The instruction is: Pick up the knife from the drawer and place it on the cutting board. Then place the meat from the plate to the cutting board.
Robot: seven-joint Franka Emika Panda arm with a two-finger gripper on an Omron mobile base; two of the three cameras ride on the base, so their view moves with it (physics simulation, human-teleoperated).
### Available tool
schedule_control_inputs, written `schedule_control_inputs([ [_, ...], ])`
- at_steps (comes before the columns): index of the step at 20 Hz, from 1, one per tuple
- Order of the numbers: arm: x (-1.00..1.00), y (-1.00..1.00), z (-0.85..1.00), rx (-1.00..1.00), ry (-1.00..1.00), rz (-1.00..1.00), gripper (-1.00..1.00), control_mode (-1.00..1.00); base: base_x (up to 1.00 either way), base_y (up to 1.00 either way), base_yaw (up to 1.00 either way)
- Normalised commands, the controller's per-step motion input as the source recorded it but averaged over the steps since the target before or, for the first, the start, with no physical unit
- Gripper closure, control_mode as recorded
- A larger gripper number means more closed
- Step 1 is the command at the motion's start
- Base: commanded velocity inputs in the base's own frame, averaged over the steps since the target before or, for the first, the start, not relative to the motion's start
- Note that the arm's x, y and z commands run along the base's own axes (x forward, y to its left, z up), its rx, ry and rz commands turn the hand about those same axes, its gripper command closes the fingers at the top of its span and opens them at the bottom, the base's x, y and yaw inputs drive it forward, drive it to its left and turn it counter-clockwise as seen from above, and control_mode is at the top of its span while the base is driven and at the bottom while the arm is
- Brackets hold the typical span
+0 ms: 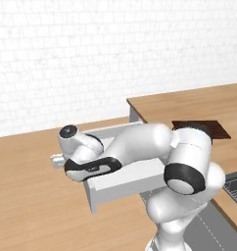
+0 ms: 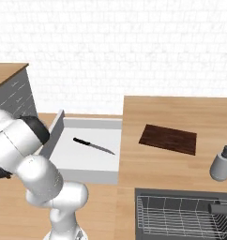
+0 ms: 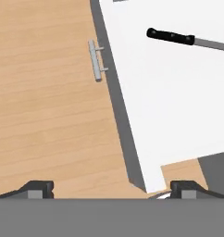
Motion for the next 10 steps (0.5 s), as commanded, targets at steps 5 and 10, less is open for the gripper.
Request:
schedule_control_inputs([
  [5, 0.23, -1.00, 0.95, 0.16, 0.09, 0.00, -1.00, -1.00, 0.00, 0.00, 0.00],
  [10, 0.46, -1.00, 0.32, 0.05, 0.16, 0.06, -1.00, -1.00, 0.00, 0.00, 0.00],
])
